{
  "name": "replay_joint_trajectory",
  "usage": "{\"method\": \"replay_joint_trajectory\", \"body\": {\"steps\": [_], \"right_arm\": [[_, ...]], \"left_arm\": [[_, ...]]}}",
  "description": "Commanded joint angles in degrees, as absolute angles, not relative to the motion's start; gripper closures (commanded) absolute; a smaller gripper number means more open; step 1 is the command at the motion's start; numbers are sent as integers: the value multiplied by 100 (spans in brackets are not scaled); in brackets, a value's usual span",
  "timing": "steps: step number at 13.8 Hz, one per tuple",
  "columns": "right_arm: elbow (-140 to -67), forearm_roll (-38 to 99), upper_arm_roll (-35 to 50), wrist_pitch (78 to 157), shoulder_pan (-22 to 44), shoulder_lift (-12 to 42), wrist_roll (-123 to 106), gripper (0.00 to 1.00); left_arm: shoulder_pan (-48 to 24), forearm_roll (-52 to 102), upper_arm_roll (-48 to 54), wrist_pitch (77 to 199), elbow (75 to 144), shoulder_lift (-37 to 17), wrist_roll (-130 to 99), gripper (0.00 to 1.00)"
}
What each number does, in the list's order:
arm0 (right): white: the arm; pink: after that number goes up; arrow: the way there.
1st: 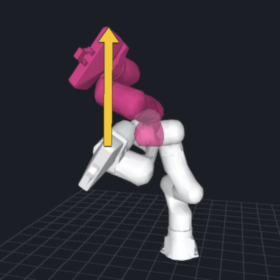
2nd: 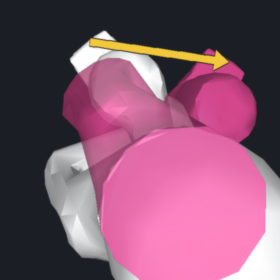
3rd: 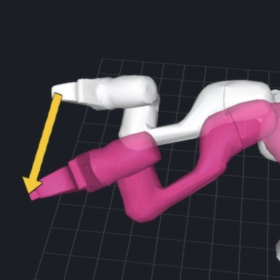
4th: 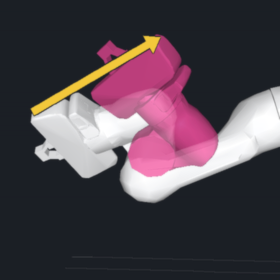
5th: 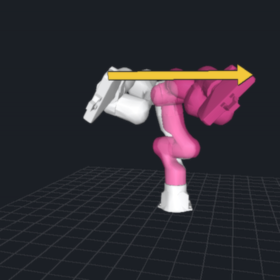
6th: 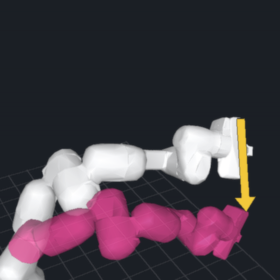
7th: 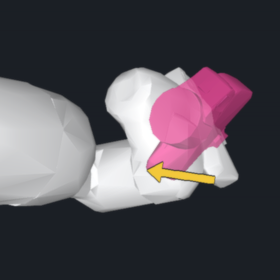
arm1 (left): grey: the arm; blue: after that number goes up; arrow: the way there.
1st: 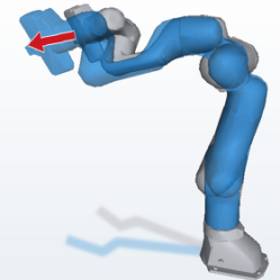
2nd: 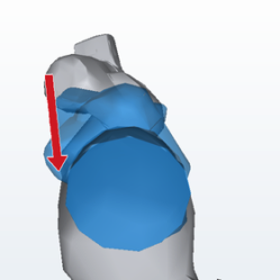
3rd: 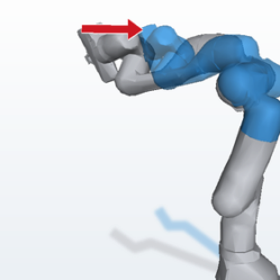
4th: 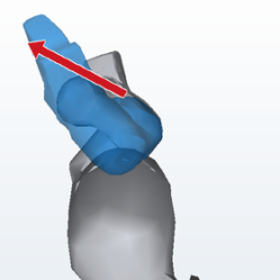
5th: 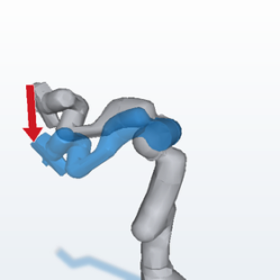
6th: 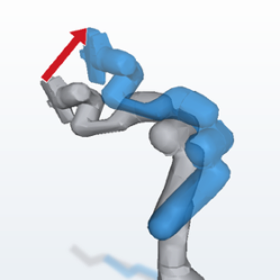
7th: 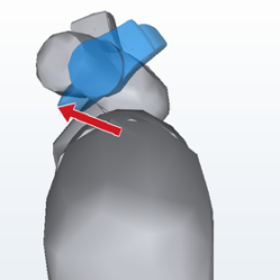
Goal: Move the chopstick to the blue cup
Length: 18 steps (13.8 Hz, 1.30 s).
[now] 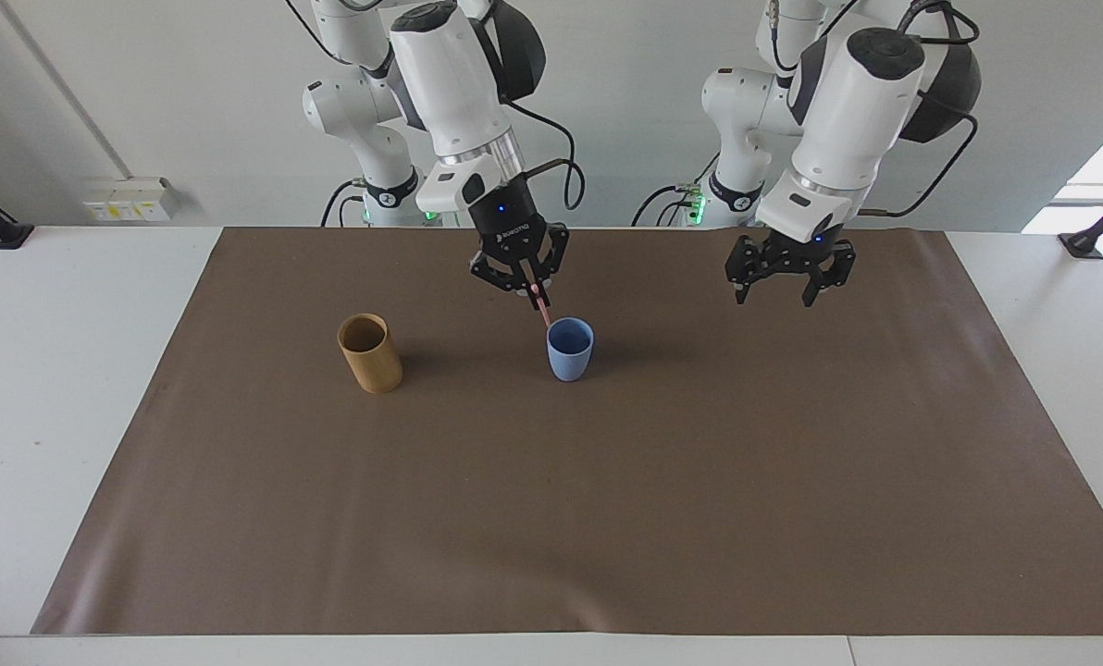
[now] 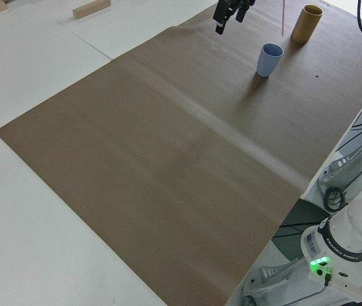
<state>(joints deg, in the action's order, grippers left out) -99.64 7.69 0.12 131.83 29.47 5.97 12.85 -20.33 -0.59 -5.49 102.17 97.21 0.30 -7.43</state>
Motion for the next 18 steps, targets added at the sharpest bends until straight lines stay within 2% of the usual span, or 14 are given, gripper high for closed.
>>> {"method": "replay_joint_trajectory", "body": {"steps": [1, 4, 8, 10, 12, 13, 14, 15, 18], "right_arm": [[-9563, 318, 0, 13254, 3138, 967, 1775, 100], [-9668, 264, 0, 13201, 3173, 941, 1749, 100], [-9922, 115, 0, 13201, 3225, 905, 1749, 100], [-10071, 1, 0, 13236, 3304, 914, 1775, 100], [-10247, -184, 0, 13263, 3489, 949, 1889, 100], [-10318, -219, 0, 13280, 3481, 941, 1977, 84], [-10318, -220, 0, 13280, 3480, 940, 2021, 49], [-10318, -220, 0, 13263, 3472, 940, 2091, 0], [-10292, -237, -9, 13245, 3410, 958, 2390, 0]], "left_arm": [[-1347, -79, -510, 9538, 9177, 44, 50, 0], [-854, -70, -510, 8862, 8650, 44, 334, 0], [-448, 290, -501, 8254, 8332, 53, 343, 0], [-518, 299, -466, 8270, 8533, 376, 325, 0], [-536, 281, -440, 8253, 8727, 466, 317, 0], [-536, 246, -431, 8253, 8736, 466, 316, 0], [-536, 246, -422, 8253, 8728, 466, 308, 0], [-536, 237, -431, 8236, 8728, 466, 316, 0], [-545, 141, -422, 8201, 8710, 457, 290, 0]]}}
